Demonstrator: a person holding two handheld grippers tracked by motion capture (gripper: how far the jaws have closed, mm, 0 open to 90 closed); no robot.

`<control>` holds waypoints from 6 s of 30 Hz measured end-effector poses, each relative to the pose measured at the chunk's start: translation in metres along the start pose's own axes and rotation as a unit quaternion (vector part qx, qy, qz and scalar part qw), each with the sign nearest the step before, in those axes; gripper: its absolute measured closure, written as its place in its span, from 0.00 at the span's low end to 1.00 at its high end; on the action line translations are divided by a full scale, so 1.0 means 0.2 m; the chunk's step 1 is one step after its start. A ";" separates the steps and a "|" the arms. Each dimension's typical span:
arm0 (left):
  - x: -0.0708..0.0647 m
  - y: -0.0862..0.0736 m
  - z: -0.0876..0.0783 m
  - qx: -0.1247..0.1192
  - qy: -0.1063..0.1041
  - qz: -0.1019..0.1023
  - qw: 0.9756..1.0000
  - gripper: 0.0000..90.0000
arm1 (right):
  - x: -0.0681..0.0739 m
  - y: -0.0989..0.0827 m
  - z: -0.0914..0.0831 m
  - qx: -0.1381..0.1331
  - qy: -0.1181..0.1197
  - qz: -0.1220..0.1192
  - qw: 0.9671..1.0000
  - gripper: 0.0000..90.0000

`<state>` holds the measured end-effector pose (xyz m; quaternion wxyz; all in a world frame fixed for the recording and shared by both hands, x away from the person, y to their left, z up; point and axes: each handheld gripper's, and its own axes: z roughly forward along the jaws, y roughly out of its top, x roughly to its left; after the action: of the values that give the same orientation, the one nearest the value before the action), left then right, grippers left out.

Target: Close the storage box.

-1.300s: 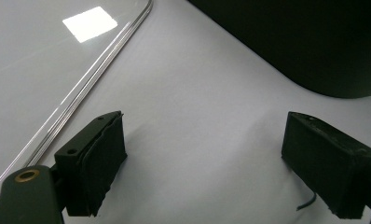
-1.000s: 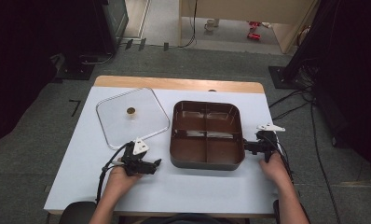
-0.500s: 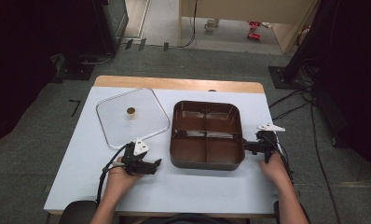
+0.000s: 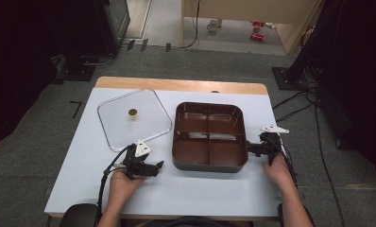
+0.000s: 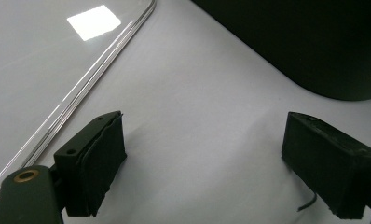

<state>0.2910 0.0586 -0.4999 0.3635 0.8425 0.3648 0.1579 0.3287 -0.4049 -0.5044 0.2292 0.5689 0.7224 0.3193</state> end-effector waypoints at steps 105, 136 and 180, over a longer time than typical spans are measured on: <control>0.61 0.47 0.04 0.015 0.022 -0.077 0.997 0.35 | 0.00 0.00 0.00 -0.001 0.000 0.000 1.000 0.12; 0.80 0.34 0.21 0.017 0.084 -0.086 0.993 0.65 | 0.00 0.00 0.00 -0.001 0.000 -0.001 1.000 0.12; 0.59 0.63 -0.14 -0.044 0.009 -0.077 0.996 0.66 | 0.00 0.00 0.00 -0.001 0.000 -0.001 1.000 0.12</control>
<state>0.4190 0.0990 -0.3885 0.4075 0.7936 0.4251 0.1529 0.3287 -0.4049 -0.5045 0.2300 0.5680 0.7226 0.3199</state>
